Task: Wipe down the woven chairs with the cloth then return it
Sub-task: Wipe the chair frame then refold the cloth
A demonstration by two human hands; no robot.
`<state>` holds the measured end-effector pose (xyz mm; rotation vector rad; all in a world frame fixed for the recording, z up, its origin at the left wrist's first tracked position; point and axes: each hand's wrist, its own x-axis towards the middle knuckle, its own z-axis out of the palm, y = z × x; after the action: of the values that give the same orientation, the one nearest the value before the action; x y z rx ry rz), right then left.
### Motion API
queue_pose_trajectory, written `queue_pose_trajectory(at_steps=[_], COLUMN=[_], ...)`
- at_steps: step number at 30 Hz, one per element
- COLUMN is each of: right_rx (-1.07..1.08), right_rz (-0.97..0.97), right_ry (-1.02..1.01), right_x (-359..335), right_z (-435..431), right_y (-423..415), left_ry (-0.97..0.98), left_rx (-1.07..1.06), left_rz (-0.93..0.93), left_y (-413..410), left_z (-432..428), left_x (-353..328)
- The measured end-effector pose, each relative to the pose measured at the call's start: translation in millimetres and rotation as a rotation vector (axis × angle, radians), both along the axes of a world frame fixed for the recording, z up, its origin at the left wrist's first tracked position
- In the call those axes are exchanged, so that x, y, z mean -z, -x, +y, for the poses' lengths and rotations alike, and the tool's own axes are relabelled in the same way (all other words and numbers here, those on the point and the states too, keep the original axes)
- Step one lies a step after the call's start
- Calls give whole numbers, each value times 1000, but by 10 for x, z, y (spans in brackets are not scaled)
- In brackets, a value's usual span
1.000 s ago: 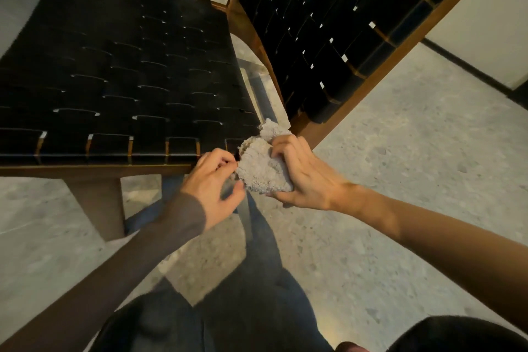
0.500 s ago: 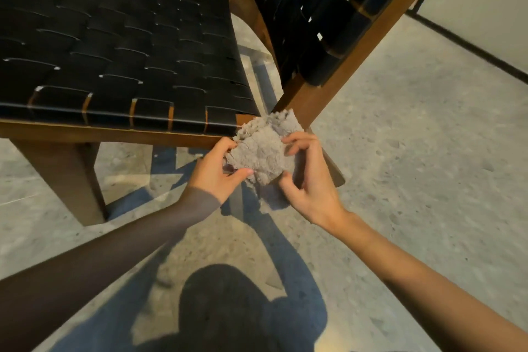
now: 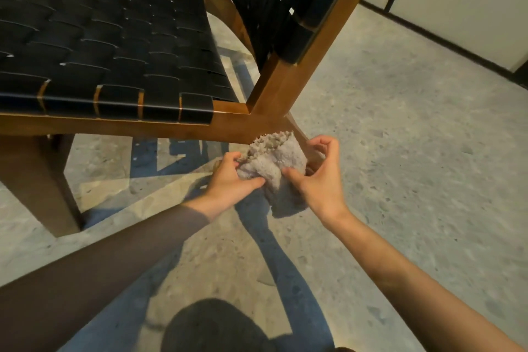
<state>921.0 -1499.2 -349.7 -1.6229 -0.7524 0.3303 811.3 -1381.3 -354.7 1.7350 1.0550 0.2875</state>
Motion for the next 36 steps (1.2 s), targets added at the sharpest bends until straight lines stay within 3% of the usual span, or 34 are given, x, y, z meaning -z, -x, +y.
queue_pose_trajectory(at_steps=[4, 6, 9, 12, 14, 15, 17, 18, 20, 25, 27, 31, 35, 36], right_rx=[-57, -99, -195, -263, -278, -285, -247, -234, -282, -566, -457, -208, 8, 27], right_rz=[47, -27, -131, -176, -22, 159, 467, 493, 334, -133, -225, -208, -222, -241], right_ry=[95, 135, 193, 239, 241, 224, 193, 215, 321, 325, 282, 216, 238, 229], right_x=[-44, -81, -122, -99, -49, -36, 42, 84, 158, 365, 447, 568, 588, 557], right_z=[-42, -88, -164, -244, -303, -325, -358, -381, -418, -432, -408, -398, -355, -341], right_y=[-178, -233, -249, -224, -198, -177, -181, -197, -224, -182, -167, -201, -274, -307], left_ry=[-134, -195, -155, -247, -233, -158, 137, 307, 513, 669, 635, 480, 794, 799], left_rx=[182, 309, 323, 341, 290, 232, 77, 18, -33, -157, -217, -301, -84, 5], left_rz=[79, 14, -113, -79, -128, -162, -197, -205, -222, -243, -237, -252, -475, -467], left_y=[-35, -49, -129, -161, -155, -149, -148, -148, -161, -198, -215, -198, -172, -168], left_z=[10, 30, 49, 4, -41, -53, -52, -45, -18, -165, -232, -386, -485, -477], left_x=[84, 117, 160, 248, 329, 354, 348, 354, 388, 502, 533, 525, 356, 335])
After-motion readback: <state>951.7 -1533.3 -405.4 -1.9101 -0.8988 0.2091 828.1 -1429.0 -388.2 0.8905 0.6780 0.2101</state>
